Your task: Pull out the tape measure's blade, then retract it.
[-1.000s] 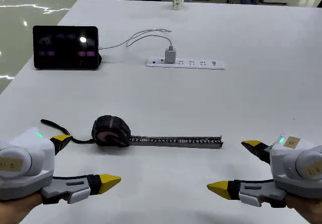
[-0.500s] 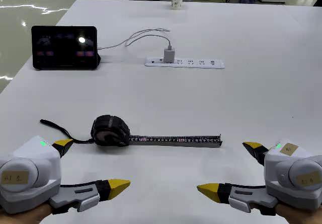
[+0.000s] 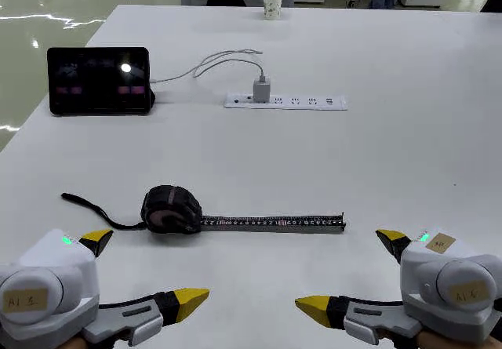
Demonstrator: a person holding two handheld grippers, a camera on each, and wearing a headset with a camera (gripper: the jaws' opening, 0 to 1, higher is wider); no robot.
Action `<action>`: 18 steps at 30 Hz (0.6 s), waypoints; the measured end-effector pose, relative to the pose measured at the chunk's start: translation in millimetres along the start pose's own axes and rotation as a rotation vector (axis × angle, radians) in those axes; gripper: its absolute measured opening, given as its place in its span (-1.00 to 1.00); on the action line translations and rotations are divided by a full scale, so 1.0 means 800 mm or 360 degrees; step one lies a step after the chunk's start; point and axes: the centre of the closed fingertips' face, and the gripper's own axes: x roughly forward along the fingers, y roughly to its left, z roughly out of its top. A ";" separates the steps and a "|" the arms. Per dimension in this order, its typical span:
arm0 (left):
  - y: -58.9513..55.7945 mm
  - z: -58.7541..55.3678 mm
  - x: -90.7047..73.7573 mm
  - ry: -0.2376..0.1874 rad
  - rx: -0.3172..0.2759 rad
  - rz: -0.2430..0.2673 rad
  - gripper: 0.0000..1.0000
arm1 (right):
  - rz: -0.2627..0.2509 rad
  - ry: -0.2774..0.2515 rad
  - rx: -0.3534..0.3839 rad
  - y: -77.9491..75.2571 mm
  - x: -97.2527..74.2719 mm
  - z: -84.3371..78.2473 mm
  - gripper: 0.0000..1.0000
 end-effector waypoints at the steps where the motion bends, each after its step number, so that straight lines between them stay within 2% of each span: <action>1: 0.001 0.001 0.000 -0.0002 0.0000 0.0015 0.98 | 0.0000 0.0006 -0.0001 0.001 0.000 -0.001 0.98; 18: -0.001 0.001 -0.004 0.0009 -0.0035 0.0062 0.98 | 0.0001 0.0007 -0.0007 0.006 -0.002 0.003 0.98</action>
